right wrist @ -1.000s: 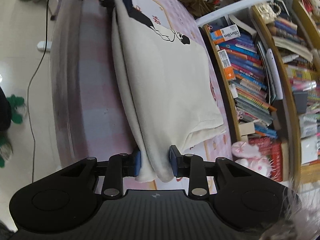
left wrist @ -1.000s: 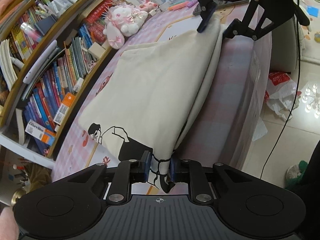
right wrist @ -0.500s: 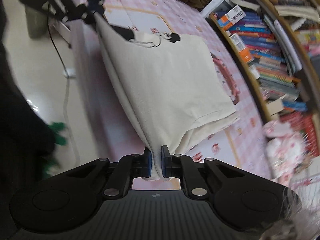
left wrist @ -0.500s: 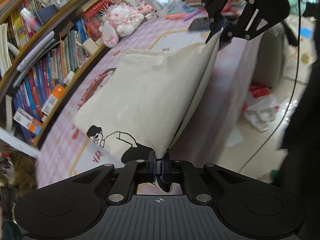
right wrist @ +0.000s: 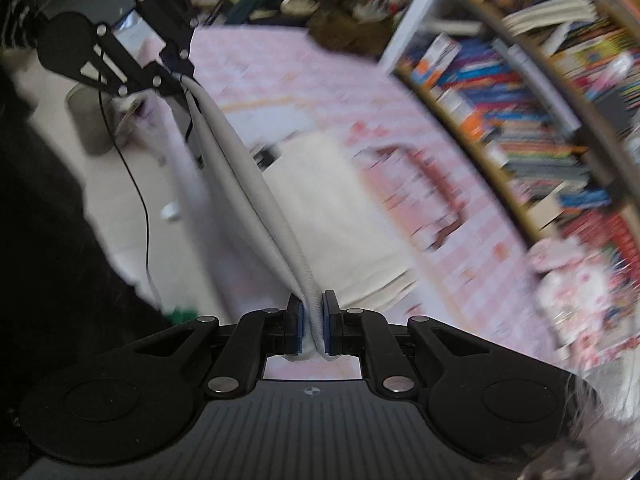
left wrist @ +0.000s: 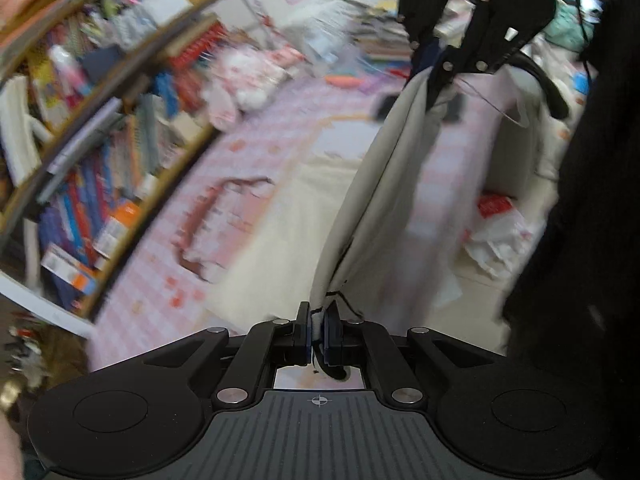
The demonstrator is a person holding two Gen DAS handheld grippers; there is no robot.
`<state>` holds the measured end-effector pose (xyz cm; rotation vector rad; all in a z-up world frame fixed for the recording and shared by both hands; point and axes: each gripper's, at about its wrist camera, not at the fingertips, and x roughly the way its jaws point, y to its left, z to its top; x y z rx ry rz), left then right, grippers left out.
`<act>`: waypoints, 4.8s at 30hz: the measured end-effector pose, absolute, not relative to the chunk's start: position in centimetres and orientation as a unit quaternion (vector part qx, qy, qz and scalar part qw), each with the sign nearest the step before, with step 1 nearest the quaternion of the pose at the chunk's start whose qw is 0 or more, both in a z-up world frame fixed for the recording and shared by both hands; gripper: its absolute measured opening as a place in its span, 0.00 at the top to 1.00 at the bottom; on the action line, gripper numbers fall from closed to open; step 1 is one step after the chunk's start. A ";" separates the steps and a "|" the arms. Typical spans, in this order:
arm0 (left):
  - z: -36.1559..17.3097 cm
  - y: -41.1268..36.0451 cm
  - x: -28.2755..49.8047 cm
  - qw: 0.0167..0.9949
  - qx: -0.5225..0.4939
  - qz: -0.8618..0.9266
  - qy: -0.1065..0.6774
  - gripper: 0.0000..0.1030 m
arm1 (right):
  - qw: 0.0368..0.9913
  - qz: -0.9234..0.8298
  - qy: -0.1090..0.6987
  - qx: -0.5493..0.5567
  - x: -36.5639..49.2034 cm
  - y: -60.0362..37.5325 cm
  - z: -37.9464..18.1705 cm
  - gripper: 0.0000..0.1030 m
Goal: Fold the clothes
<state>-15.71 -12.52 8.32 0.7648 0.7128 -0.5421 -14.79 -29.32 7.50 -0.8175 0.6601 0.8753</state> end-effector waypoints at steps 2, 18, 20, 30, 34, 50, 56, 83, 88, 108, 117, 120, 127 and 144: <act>8.7 -12.2 -13.6 0.837 0.361 -0.251 0.326 0.95 | 0.785 0.395 0.290 -0.379 -13.4 -28.8 7.7 0.91; 3.2 -10.2 1.0 0.814 0.344 -0.264 0.386 0.87 | 0.774 0.368 0.359 -0.369 2.5 -25.4 2.5 0.91; 2.2 -9.8 2.3 0.814 0.337 -0.263 0.393 0.84 | 0.770 0.367 0.375 -0.364 3.9 -25.1 1.4 0.91; -1.2 -4.1 5.7 0.850 0.241 -0.180 0.432 0.60 | 0.797 0.327 0.427 -0.274 8.9 -26.1 -3.6 0.70; -0.3 -0.5 3.7 0.890 0.075 -0.169 0.418 0.60 | 0.865 0.242 0.415 -0.144 10.3 -29.7 -2.3 0.71; -4.6 0.8 -1.7 0.877 -0.269 -0.119 0.380 0.75 | 0.846 0.171 0.465 0.194 1.7 -33.6 -4.7 0.94; -4.6 0.2 -2.0 0.866 -0.310 -0.110 0.376 0.98 | 0.855 0.177 0.457 0.171 1.3 -33.2 -5.2 0.94; -5.7 2.3 -0.8 0.868 -0.361 -0.080 0.331 0.94 | 0.867 0.169 0.442 0.153 0.9 -31.9 -5.5 0.94; -5.9 1.7 0.1 0.875 -0.324 -0.069 0.353 0.90 | 0.868 0.166 0.444 0.148 1.0 -31.7 -5.4 0.94; -3.3 -0.5 -5.0 0.880 -0.264 -0.018 0.393 0.29 | 0.869 0.188 0.431 0.153 -1.8 -32.5 -2.9 0.32; -5.8 0.4 -4.9 0.843 -0.338 -0.017 0.419 0.29 | 0.822 0.156 0.501 0.223 -0.7 -34.5 -5.5 0.31; -5.9 0.5 -4.6 0.840 -0.349 -0.017 0.416 0.32 | 0.809 0.157 0.510 0.246 -0.6 -34.7 -6.1 0.31; -5.9 -0.6 -3.3 0.833 -0.349 -0.012 0.430 0.66 | 0.818 0.161 0.505 0.224 -0.1 -32.9 -5.7 0.62; -5.5 0.6 -3.4 0.828 -0.354 -0.032 0.435 0.64 | 0.819 0.166 0.497 0.234 -0.5 -33.8 -5.2 0.53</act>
